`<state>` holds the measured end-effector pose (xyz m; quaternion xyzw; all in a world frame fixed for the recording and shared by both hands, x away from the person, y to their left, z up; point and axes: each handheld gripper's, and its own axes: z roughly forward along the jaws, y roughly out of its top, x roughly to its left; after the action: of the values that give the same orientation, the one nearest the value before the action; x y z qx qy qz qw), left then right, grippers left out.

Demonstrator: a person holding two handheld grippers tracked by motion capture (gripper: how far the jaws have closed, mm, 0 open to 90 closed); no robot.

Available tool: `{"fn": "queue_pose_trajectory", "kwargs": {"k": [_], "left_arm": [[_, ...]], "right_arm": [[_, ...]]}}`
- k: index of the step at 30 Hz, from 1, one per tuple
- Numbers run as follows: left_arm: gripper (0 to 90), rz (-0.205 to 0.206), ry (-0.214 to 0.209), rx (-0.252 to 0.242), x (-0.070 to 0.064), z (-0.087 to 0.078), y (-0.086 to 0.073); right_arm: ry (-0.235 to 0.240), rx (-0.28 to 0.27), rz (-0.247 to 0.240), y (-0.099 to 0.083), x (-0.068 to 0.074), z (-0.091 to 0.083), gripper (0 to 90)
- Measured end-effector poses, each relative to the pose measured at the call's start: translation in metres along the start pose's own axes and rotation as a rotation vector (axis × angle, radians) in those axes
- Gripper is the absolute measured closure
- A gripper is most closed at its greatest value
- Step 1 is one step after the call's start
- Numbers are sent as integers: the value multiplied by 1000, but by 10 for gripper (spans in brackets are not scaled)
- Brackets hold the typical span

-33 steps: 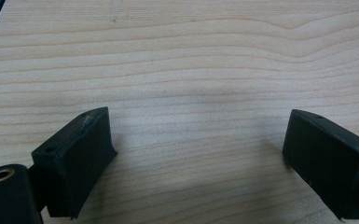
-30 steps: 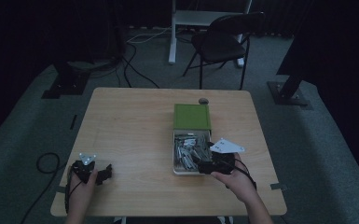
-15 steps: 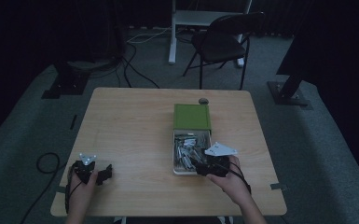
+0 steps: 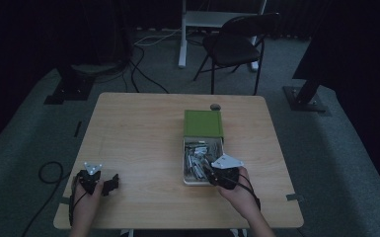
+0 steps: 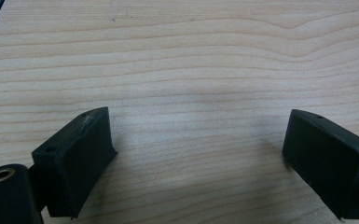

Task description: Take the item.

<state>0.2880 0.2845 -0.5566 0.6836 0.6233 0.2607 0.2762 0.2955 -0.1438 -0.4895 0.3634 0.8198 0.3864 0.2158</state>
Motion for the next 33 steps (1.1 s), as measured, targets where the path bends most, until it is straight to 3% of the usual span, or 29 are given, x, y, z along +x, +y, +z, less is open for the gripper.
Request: {"fn": "queue_pose_trajectory", "kwargs": {"k": [8,12,13,17,26,29,33], "left_arm": [[91,-1,0,-2,-1,0,0],[91,-1,0,-2,-1,0,0],[91,-1,0,-2,-1,0,0],[91,-1,0,-2,-1,0,0],[91,-1,0,-2,-1,0,0],[91,-1,0,-2,-1,0,0],[91,-1,0,-2,-1,0,0]], "right_arm": [[-44,27,-56,-1,3,3,740],[-74,35,-108,0,7,3,750],[-63,45,-118,0,9,6,752],[-70,75,-112,-2,12,12,764],[-133,111,-144,-4,16,19,823],[-159,110,-130,-3,16,18,879],[-149,104,-98,-2,13,15,886]]}}
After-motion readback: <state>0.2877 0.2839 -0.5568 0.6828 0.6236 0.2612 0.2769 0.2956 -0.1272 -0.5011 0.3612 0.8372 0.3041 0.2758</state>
